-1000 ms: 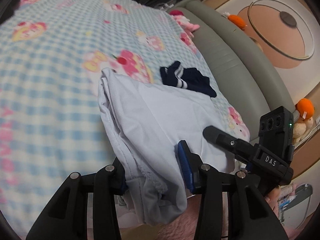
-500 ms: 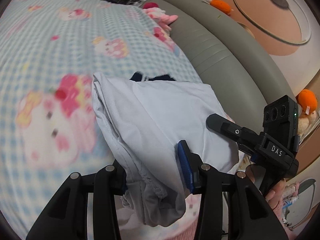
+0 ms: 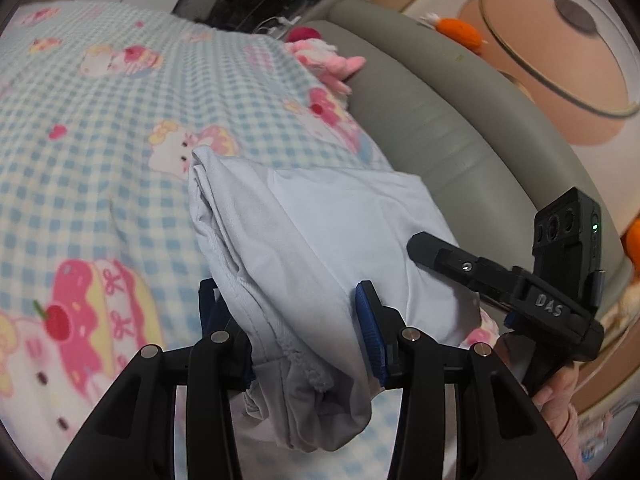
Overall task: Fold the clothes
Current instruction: 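Carry the folded shirt with the left gripper onto the navy socks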
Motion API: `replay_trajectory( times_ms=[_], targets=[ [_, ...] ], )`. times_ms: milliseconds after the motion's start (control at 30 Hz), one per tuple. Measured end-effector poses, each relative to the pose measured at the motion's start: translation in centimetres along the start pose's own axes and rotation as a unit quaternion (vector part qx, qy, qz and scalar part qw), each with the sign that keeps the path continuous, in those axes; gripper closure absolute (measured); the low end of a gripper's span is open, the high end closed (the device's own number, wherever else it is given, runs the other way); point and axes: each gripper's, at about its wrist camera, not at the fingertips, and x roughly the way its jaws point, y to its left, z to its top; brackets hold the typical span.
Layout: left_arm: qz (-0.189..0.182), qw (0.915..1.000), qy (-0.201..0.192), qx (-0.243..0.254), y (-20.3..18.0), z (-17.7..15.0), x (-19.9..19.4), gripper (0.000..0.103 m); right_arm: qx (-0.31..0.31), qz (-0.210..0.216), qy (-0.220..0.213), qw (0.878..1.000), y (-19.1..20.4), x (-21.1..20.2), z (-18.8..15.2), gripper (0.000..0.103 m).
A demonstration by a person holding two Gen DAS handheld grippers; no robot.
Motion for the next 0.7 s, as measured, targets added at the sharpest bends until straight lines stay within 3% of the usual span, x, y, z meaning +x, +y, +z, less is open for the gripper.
replay_trajectory(
  times_ms=[100, 167, 233, 300, 400, 433, 500, 600, 700],
  targets=[
    [0.011, 0.9975, 0.061, -0.034, 2.5, -1.2, 4.2, 0.059, 0.001, -0.038, 0.037, 0.999, -2.6, 3.6, -0.6, 0.039],
    [-0.006, 0.9949, 0.087, -0.051, 3.7, -1.8, 5.2, 0.048, 0.033, -0.06, 0.058, 0.996, -4.8, 4.7, -1.7, 0.031],
    [-0.033, 0.9948, 0.084, -0.048, 4.0, -1.6, 4.1, 0.046, 0.066, -0.046, 0.047, 0.996, -6.6, 3.8, -2.7, 0.029],
    [-0.029, 0.9971, 0.064, -0.029, 3.9, -1.1, 2.2, 0.045, 0.066, -0.045, 0.023, 0.997, -7.0, 2.0, -3.3, 0.03],
    [0.039, 0.9992, 0.008, -0.005, 3.4, -0.4, -0.6, 0.051, 0.069, -0.07, -0.011, 0.995, -7.1, -0.8, -3.4, 0.03],
    [0.057, 0.9983, -0.008, 0.013, 2.8, -0.1, -1.2, 0.057, 0.075, -0.075, -0.024, 0.994, -7.1, -1.7, -3.4, 0.031],
    [0.059, 0.9971, -0.018, 0.044, 1.4, 0.5, -1.6, 0.057, 0.064, -0.086, -0.051, 0.993, -6.1, -3.0, -3.0, 0.032],
    [0.037, 0.9962, 0.002, 0.078, -0.9, 0.9, -0.1, 0.057, 0.03, -0.087, -0.06, 0.994, -3.7, -2.9, -2.6, 0.032],
    [0.046, 0.994, 0.064, 0.076, -0.6, 0.3, 4.2, 0.057, -0.01, -0.073, -0.04, 0.997, -1.0, -1.1, -2.5, 0.035]
  ],
)
